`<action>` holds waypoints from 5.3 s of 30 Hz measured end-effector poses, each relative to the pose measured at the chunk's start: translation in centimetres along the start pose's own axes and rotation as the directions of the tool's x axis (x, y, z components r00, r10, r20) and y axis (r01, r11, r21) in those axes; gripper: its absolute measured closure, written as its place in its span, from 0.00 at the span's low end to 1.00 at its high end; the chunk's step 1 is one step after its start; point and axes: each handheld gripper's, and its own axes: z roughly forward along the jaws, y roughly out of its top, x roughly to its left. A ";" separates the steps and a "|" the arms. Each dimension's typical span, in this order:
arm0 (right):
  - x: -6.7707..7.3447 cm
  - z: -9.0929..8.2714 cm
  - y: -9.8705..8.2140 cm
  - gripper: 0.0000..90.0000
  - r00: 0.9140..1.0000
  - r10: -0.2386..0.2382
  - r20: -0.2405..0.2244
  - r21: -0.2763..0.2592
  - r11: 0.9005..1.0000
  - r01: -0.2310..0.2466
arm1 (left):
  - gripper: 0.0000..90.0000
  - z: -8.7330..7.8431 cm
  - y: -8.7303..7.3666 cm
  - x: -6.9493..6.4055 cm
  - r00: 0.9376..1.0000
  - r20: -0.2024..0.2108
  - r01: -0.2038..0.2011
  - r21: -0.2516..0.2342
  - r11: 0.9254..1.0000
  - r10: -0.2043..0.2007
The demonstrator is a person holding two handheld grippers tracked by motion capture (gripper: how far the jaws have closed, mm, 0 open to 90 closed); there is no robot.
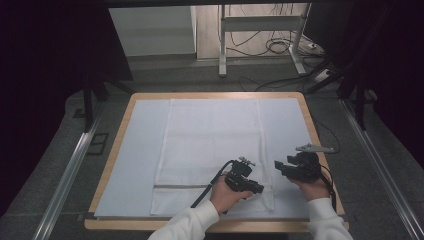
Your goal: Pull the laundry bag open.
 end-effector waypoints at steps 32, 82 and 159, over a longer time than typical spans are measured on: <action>0.0 -0.1 0.1 0.45 1.000 -0.006 0.004 0.000 1.000 0.006 | 0.94 0.9 0.4 -0.8 0.996 -0.064 -0.066 -0.004 0.998 0.066; -0.6 -0.6 0.1 0.42 1.000 0.027 -0.009 -0.005 1.000 -0.027 | 0.96 -4.8 0.3 1.3 0.999 0.023 -0.044 -0.107 0.993 0.046; 3.7 5.1 0.2 0.97 0.927 0.195 -0.320 0.246 0.962 -0.118 | 0.96 -3.4 -0.3 0.9 0.998 0.031 -0.055 -0.077 0.996 0.057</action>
